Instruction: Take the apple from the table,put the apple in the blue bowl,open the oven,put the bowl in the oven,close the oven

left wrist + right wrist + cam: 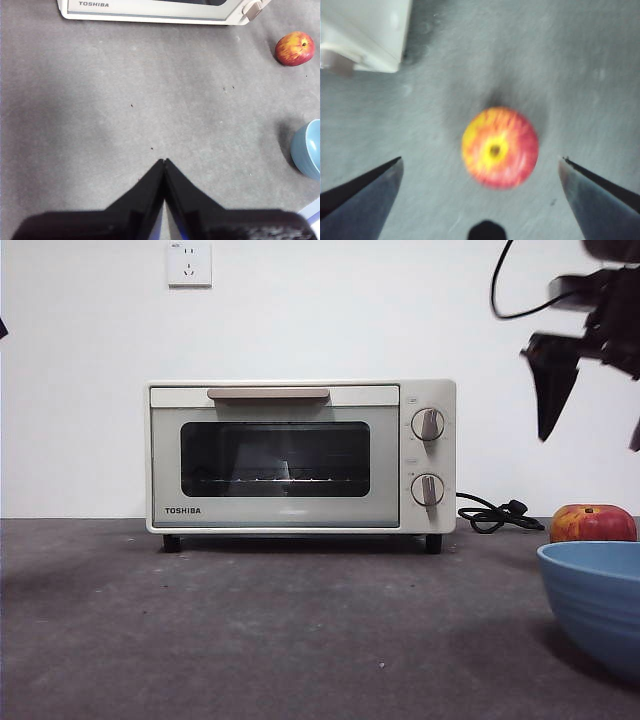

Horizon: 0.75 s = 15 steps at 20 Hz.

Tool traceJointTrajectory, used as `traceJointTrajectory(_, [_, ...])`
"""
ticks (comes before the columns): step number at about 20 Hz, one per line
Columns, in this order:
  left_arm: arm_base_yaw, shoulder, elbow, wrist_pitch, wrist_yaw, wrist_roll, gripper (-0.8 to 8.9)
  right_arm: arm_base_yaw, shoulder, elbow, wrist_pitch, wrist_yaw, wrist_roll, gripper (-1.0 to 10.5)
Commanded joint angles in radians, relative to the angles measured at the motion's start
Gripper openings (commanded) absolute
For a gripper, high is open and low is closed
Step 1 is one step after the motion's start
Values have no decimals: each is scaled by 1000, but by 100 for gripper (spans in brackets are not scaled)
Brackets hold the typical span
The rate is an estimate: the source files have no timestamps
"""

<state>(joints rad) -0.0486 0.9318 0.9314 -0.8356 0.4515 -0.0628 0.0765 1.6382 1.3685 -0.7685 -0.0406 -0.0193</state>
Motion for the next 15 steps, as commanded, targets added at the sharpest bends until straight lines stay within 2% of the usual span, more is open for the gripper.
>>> traceJointTrajectory(1, [1, 0, 1, 6, 1, 14, -5, 16, 66, 26, -2, 24, -18, 761])
traceJointTrajectory(7, [1, 0, 1, 6, 1, 16, -5, 14, 198, 48, 7, 27, -7, 756])
traceJointTrajectory(11, [1, 0, 1, 5, 1, 22, -5, 14, 264, 48, 18, 86, 1, 753])
traceJointTrajectory(13, [1, 0, 1, 5, 1, 22, -5, 14, 278, 48, 29, 86, 30, 746])
traceJointTrajectory(14, [1, 0, 1, 5, 1, 22, -5, 14, 283, 48, 36, 86, 43, 665])
traceJointTrajectory(15, [1, 0, 1, 5, 1, 22, -5, 14, 284, 48, 35, 85, 44, 518])
